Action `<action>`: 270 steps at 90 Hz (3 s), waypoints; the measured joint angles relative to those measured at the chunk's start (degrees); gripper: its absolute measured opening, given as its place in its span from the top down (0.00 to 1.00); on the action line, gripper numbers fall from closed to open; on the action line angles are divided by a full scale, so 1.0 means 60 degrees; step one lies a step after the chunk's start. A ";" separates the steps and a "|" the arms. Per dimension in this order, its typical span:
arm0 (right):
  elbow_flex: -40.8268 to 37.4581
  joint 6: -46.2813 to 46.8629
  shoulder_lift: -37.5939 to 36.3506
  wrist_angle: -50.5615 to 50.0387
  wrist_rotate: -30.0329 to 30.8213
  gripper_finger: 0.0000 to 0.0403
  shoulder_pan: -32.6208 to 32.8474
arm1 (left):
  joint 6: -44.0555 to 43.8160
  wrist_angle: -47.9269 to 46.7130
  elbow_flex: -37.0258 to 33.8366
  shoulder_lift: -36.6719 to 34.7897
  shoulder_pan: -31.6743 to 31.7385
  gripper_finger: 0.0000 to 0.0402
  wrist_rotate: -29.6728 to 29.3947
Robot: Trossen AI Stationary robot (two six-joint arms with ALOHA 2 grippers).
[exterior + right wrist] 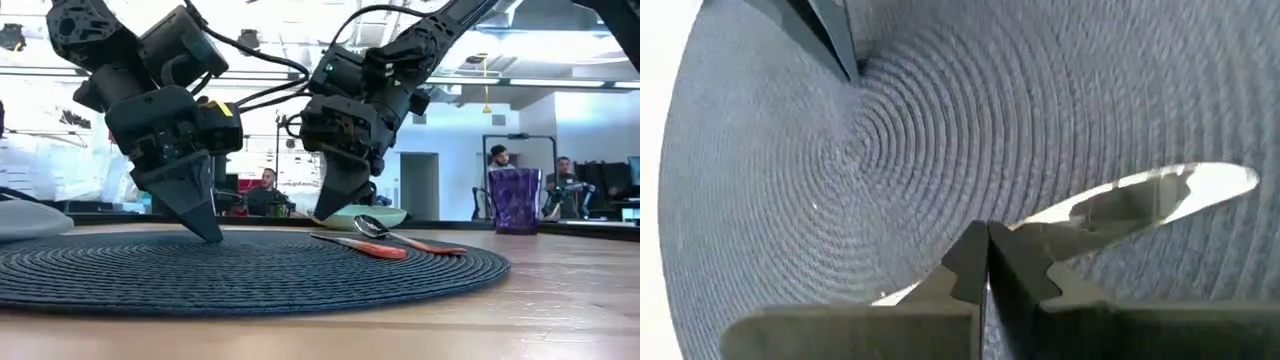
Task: Set table place
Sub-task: Adjust the orange table knife on the dark gray placemat
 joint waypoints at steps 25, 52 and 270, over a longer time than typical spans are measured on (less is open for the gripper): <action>-0.0001 -0.0157 0.0004 0.0150 0.0000 1.00 -0.0115 | 0.0122 0.0004 0.0000 0.0000 0.0000 1.00 -0.0036; 0.0003 -0.0283 0.0004 0.0215 0.0004 1.00 -0.0245 | 0.0159 0.0007 0.0000 -0.0004 0.0000 1.00 -0.0077; 0.1614 -0.1685 0.0284 -0.4209 0.0550 1.00 0.1079 | 0.0148 0.0011 0.0004 -0.0007 0.0000 1.00 -0.0182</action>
